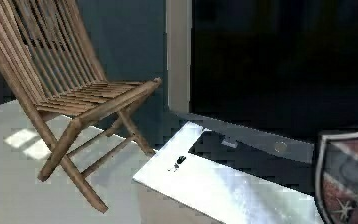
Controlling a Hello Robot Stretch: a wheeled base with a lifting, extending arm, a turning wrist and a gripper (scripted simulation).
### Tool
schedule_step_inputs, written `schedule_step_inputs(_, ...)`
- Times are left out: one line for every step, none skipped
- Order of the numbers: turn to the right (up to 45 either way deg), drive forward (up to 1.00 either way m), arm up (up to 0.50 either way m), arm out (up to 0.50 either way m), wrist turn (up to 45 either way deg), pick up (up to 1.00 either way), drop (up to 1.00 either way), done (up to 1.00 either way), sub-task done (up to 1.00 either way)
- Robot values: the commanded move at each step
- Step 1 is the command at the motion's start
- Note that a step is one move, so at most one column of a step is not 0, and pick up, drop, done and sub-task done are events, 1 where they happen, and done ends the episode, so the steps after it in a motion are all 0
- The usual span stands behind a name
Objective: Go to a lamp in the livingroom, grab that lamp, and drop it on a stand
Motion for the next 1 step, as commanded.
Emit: schedule_step_inputs(45.0, 0.00, 0.00, 0.00, 0.0, 0.00, 0.00, 0.00, 0.00)
